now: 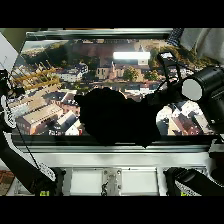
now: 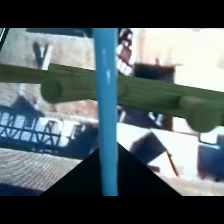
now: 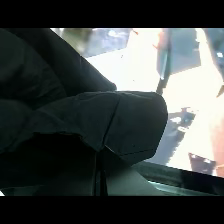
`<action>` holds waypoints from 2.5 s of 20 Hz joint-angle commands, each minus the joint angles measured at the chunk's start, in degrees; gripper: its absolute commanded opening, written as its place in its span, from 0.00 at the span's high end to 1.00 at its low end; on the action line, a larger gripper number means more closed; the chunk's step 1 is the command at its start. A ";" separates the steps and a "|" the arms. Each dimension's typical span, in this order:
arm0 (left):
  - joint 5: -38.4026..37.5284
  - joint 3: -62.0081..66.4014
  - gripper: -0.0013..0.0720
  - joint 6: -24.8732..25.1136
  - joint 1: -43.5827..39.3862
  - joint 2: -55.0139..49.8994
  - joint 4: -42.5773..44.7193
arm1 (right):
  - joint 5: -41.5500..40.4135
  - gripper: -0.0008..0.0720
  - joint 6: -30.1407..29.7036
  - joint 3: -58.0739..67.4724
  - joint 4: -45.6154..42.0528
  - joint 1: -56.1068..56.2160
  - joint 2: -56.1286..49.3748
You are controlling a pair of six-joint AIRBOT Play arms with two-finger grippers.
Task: Fold the clothes and pants, and hang the long-sleeved shirts on hangers.
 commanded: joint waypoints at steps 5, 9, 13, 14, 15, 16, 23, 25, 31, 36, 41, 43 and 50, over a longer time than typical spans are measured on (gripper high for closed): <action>-2.60 0.04 0.97 0.83 -0.61 5.84 -0.09 | 0.02 0.96 0.00 -0.02 0.02 0.04 -0.02; -4.52 0.04 0.97 4.22 -3.28 11.37 -0.20 | 0.02 0.96 0.00 -0.02 0.00 0.04 -0.02; -5.75 0.04 0.96 5.64 -7.74 18.21 -0.46 | 0.02 0.96 0.00 -0.02 0.00 0.04 -0.02; -6.78 0.04 0.96 7.19 -9.42 20.20 -0.57 | 0.02 0.96 0.00 -0.02 0.02 0.07 -0.02; -7.87 0.04 0.97 9.68 -10.93 22.16 -2.21 | 0.02 0.96 0.00 -0.02 0.00 0.04 -0.02; -9.33 0.04 0.96 13.57 -12.52 24.33 -6.16 | 0.02 0.96 0.00 -0.02 0.00 0.07 -0.02; -29.94 0.04 0.96 51.78 -22.43 37.42 -38.82 | 0.02 0.96 0.00 -0.02 0.02 0.07 -0.02; -37.35 0.04 0.96 55.08 -24.44 39.28 -42.40 | 0.02 0.96 0.00 -0.02 0.00 0.07 -0.02; -47.30 0.04 0.97 59.19 -26.86 40.09 -43.80 | 0.02 0.96 0.00 -0.02 0.00 0.13 -0.09; -56.37 -7.06 0.97 72.70 -24.81 44.94 -43.87 | 0.02 0.96 0.00 -0.02 0.00 0.13 -0.15; -56.37 -24.79 0.97 77.00 -20.48 56.57 -43.85 | 0.02 0.96 0.00 -0.02 0.00 0.13 -0.15; -56.33 -29.20 0.97 78.55 -20.06 60.39 -43.85 | 0.02 0.96 0.00 -0.02 0.00 0.13 -0.15; -55.15 -42.32 0.97 80.41 -20.68 69.66 -43.85 | 0.02 0.96 0.00 -0.02 0.00 0.13 -0.15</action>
